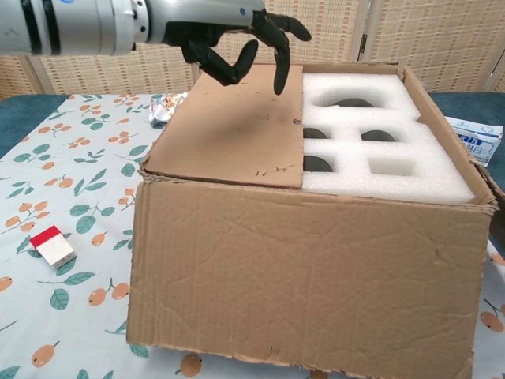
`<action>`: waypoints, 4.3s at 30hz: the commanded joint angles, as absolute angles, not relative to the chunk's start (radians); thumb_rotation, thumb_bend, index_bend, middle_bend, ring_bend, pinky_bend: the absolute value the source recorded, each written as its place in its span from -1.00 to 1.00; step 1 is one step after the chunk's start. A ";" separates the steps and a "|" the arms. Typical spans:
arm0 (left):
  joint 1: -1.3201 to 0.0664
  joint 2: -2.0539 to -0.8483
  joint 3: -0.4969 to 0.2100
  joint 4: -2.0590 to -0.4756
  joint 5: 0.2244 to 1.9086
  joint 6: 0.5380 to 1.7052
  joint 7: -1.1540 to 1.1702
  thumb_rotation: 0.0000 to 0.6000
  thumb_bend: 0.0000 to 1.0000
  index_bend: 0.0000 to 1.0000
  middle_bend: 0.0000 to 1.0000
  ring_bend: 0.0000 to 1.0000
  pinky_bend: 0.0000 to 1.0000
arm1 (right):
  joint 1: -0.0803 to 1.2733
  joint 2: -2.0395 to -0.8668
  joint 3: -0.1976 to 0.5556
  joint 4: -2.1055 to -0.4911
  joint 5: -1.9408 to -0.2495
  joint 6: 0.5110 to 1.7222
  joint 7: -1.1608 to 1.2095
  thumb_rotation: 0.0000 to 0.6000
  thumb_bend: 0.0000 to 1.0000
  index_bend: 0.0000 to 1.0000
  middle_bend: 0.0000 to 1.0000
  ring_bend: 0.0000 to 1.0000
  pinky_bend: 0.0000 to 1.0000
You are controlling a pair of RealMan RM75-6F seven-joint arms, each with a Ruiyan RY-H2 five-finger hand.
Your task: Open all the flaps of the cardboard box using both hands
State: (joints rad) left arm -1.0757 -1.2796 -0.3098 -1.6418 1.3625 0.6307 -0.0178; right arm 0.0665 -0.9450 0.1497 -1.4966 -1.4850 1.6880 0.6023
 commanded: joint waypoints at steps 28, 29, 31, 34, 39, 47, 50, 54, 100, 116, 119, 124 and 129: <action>-1.243 -1.480 -0.257 -1.388 1.338 0.554 -0.105 1.00 1.00 -0.14 -1.00 -1.00 -1.00 | 0.035 -0.922 0.192 -1.416 -1.438 1.625 0.765 0.03 -0.41 -0.20 -1.00 -1.00 -1.00; -1.245 -1.483 -0.255 -1.382 1.338 0.559 -0.098 1.00 1.00 -0.13 -1.00 -1.00 -1.00 | 0.034 -0.922 0.192 -1.416 -1.440 1.626 0.766 0.04 -0.41 -0.20 -1.00 -1.00 -1.00; -1.247 -1.487 -0.250 -1.376 1.337 0.565 -0.085 1.00 1.00 -0.12 -1.00 -1.00 -1.00 | 0.033 -0.921 0.192 -1.416 -1.443 1.626 0.768 0.04 -0.41 -0.20 -1.00 -1.00 -1.00; -1.247 -1.489 -0.249 -1.373 1.322 0.568 -0.076 1.00 1.00 -0.10 -1.00 -1.00 -1.00 | 0.030 -0.919 0.192 -1.415 -1.445 1.627 0.776 0.05 -0.41 -0.20 -1.00 -1.00 -1.00; -1.247 -1.483 -0.241 -1.373 1.297 0.570 -0.048 1.00 1.00 -0.08 -1.00 -1.00 -1.00 | 0.025 -0.918 0.196 -1.412 -1.444 1.631 0.789 0.04 -0.41 -0.20 -1.00 -1.00 -1.00; -1.239 -1.476 -0.220 -1.372 1.275 0.595 0.023 1.00 1.00 -0.04 -1.00 -1.00 -1.00 | 0.023 -0.916 0.194 -1.417 -1.456 1.630 0.786 0.06 -0.41 -0.20 -1.00 -1.00 -1.00; -1.236 -1.475 -0.212 -1.370 1.269 0.607 0.058 1.00 1.00 -0.03 -1.00 -1.00 -1.00 | 0.021 -0.915 0.195 -1.417 -1.455 1.632 0.789 0.05 -0.40 -0.20 -1.00 -1.00 -1.00; -1.232 -1.479 -0.195 -1.364 1.269 0.630 0.121 1.00 1.00 -0.03 -1.00 -1.00 -1.00 | 0.023 -0.915 0.192 -1.417 -1.462 1.626 0.790 0.05 -0.41 -0.20 -1.00 -1.00 -1.00; -1.106 -1.381 -0.203 -1.725 1.079 1.116 0.910 1.00 1.00 -0.21 -1.00 -1.00 -1.00 | 0.025 -0.906 0.165 -1.441 -1.518 1.637 0.776 0.06 -0.40 -0.21 -1.00 -1.00 -1.00; -1.075 -1.327 -0.187 -1.796 1.048 1.208 1.087 1.00 1.00 -0.35 -1.00 -1.00 -1.00 | 0.040 -0.908 0.157 -1.454 -1.521 1.612 0.742 0.07 -0.40 -0.26 -1.00 -1.00 -1.00; -1.066 -1.315 -0.190 -1.806 1.061 1.227 1.086 1.00 1.00 -0.34 -1.00 -1.00 -1.00 | 0.043 -0.908 0.157 -1.456 -1.518 1.607 0.735 0.07 -0.41 -0.26 -1.00 -1.00 -1.00; -1.039 -1.291 -0.190 -1.824 1.060 1.266 1.103 1.00 1.00 -0.34 -1.00 -1.00 -1.00 | 0.043 -0.909 0.158 -1.461 -1.513 1.609 0.727 0.07 -0.41 -0.26 -1.00 -1.00 -1.00; -0.999 -1.273 -0.177 -1.845 1.063 1.320 1.127 1.00 1.00 -0.34 -1.00 -1.00 -1.00 | 0.044 -0.909 0.158 -1.464 -1.511 1.607 0.723 0.08 -0.40 -0.26 -1.00 -1.00 -1.00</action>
State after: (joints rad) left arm -1.0109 -1.2794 -0.1812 -1.8375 1.0621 1.3070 1.1214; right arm 0.0434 -0.9091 0.1579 -1.4637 -1.5114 1.6075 0.7227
